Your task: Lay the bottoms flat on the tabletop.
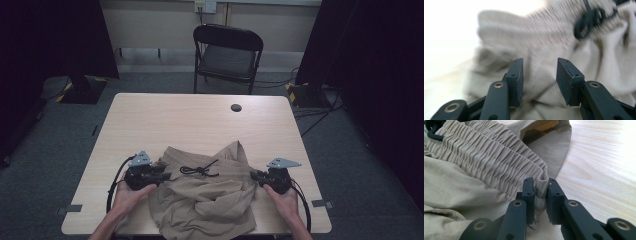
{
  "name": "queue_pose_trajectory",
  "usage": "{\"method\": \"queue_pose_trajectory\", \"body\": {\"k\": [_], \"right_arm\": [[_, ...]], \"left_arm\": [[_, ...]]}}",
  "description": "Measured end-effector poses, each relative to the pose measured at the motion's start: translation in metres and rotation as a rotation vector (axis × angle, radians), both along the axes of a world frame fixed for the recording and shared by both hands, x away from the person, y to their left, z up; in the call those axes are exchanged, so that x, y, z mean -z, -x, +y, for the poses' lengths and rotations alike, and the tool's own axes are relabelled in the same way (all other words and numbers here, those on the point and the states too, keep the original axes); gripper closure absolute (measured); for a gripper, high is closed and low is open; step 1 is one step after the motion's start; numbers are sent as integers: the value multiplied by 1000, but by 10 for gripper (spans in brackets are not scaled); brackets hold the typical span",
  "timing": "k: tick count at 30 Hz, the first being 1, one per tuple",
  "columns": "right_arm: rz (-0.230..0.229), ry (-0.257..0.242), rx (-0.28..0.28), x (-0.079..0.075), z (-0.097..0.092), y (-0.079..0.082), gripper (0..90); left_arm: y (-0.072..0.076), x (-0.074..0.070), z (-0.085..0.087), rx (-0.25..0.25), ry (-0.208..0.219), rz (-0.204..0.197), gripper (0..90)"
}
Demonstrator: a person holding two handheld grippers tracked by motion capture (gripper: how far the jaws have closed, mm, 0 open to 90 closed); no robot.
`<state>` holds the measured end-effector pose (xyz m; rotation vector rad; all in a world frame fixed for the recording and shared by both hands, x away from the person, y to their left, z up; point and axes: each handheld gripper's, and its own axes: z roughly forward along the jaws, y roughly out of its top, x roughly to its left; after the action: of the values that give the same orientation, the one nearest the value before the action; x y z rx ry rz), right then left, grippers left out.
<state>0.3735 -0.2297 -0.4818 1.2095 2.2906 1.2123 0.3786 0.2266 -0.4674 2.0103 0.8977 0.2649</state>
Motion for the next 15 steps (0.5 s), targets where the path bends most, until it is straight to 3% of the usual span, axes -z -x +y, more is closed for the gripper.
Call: {"method": "queue_pose_trajectory", "body": {"k": [3, 4, 6, 7, 8, 9, 10, 11, 12, 15], "right_arm": [[-2, -2, 1, 1, 0, -2, 792], [-4, -1, 1, 1, 0, -2, 780], [0, -4, 6, 1, 0, -2, 737], [-1, -4, 6, 1, 0, -2, 690], [3, -8, 6, 1, 0, -2, 626], [3, -8, 6, 1, 0, -2, 626], [13, -53, -11, 1, -1, -2, 515], [13, -53, -11, 1, -1, -2, 515], [15, -63, -21, 1, 0, 0, 435], [28, -49, -27, 4, 3, 0, 379]], "left_arm": [[-9, -2, 8, -35, 24, -7, 514], [-17, -2, 15, -93, 27, -20, 469], [-24, 1, 17, -111, 35, -16, 422], [-24, 1, 17, -111, 35, -16, 393], [-33, 6, 20, -110, 54, 24, 353], [-33, 6, 20, -110, 54, 24, 333], [-36, 13, 18, -97, 56, 52, 312], [-36, 13, 18, -97, 56, 52, 306], [-38, 19, 14, -70, 47, 88, 291], [-40, 25, 11, -71, 27, 105, 307]]}}
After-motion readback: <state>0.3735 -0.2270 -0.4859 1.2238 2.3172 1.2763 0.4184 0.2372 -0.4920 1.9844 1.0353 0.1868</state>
